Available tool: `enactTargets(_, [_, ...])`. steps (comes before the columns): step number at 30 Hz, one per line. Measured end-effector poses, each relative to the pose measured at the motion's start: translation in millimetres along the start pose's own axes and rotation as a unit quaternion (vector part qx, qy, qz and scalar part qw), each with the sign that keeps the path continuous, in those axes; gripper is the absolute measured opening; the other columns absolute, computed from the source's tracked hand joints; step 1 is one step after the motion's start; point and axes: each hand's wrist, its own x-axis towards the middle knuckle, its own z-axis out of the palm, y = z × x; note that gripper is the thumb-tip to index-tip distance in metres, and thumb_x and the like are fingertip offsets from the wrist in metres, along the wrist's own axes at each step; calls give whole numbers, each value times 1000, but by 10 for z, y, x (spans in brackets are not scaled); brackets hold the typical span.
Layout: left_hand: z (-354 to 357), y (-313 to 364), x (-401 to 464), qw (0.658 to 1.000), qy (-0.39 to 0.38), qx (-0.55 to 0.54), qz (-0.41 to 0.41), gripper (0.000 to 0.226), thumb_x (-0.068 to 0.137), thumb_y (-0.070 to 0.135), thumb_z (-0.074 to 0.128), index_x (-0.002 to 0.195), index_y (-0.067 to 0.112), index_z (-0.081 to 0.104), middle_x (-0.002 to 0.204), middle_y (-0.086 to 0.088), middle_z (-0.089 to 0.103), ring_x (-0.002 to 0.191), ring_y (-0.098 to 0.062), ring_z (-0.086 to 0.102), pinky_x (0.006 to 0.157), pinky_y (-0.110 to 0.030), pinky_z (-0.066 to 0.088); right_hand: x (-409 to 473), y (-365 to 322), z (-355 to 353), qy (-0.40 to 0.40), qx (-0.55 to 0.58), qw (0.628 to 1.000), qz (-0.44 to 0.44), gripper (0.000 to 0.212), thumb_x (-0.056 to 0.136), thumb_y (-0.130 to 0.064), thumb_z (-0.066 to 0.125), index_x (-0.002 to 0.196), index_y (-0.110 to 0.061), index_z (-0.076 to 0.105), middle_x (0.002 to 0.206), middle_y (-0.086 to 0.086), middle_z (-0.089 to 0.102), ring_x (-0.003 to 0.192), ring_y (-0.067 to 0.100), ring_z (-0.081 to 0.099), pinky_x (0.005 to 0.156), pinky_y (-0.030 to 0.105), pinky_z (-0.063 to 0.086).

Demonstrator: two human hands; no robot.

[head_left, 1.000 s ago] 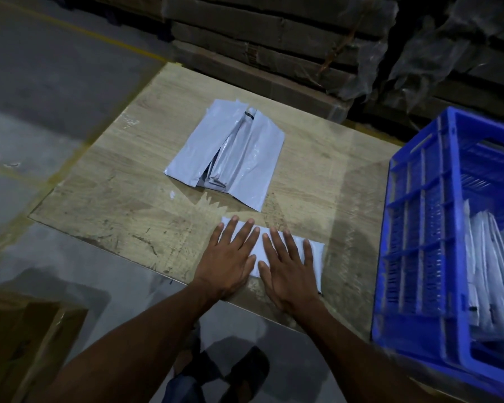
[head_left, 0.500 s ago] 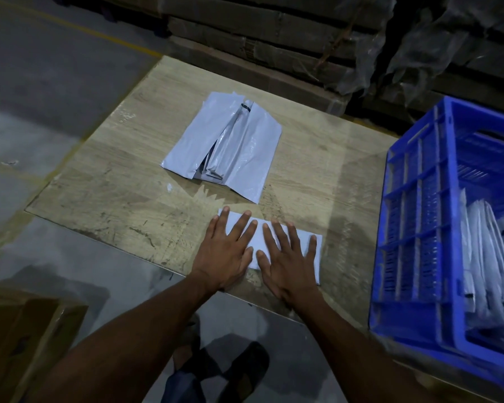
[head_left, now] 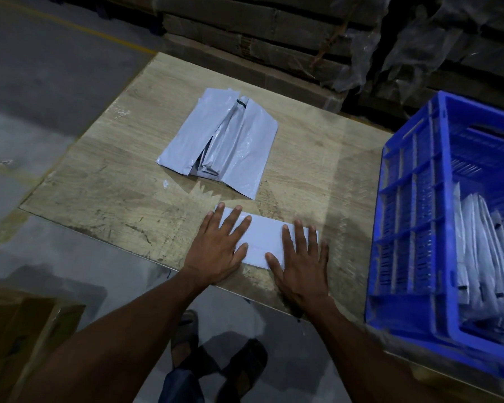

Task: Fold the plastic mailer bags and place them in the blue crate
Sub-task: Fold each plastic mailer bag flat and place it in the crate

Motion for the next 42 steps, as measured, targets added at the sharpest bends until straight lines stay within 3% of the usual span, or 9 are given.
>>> enactTargets(5, [-33,-232,-158,999,15,-6,-44,65,105,44,22,163,15,28,172,-4,19,159,-24,17,125,-53,21,-13,5,-12,11,1,1000,-7,76,99,-70,16,161,-27,14,170,4,-1,155,36,1,120,63,9])
enactTargets(10, [-87,-285,-121,990,38,-121,-69,70,106,43,11,162,4,22,171,-10,16,159,-25,3,129,-45,4,-34,-15,-9,32,3,999,-5,76,99,-69,21,160,-25,21,169,6,7,154,37,6,120,62,11])
enactTargets(14, [-203,123,26,984,91,-144,43,56,104,20,27,153,-5,39,158,-25,40,150,-37,34,126,-43,17,-49,-6,20,38,9,999,-4,78,98,-69,24,161,-25,16,170,3,4,155,34,1,121,62,10])
enactTargets(17, [-149,509,234,988,-3,-122,98,57,105,20,35,158,0,31,164,-19,33,155,-31,26,127,-37,5,-60,2,19,44,6,999,-15,75,100,-66,24,162,-26,13,170,3,3,155,35,2,120,62,12])
enactTargets(22, [3,397,247,993,4,-3,121,58,100,25,31,152,7,49,156,-10,50,148,-27,43,121,-47,33,-41,11,12,36,-11,999,-17,68,103,-60,16,161,-26,15,170,4,3,155,35,5,119,61,14])
enactTargets(29, [-51,-50,-96,999,25,-4,-29,59,107,40,21,163,22,29,172,-4,21,159,-28,16,125,-52,24,-17,43,26,19,-5,1000,-22,71,102,-63,20,161,-25,13,170,3,0,155,34,-1,120,63,10])
enactTargets(36, [-7,-118,-139,999,31,1,-42,60,105,39,26,163,24,29,172,-4,18,159,-27,13,126,-50,19,8,-128,-116,12,-25,1000,4,76,100,-67,2,161,-23,5,169,3,-8,153,33,-17,112,75,-6])
enactTargets(39, [2,-146,-142,999,31,9,-44,60,105,39,26,163,24,30,172,-4,18,159,-26,13,126,-51,18,154,-518,-193,0,-6,997,-71,75,100,-63,-6,162,-21,4,169,-2,-8,154,26,-16,115,71,-5])
enactTargets(42, [-2,-136,-158,999,31,13,-41,60,106,40,25,163,23,30,172,-4,19,159,-26,14,126,-50,19,244,-652,-97,-11,8,994,-108,68,104,-61,4,162,-26,9,169,-8,-5,155,22,-10,118,65,3])
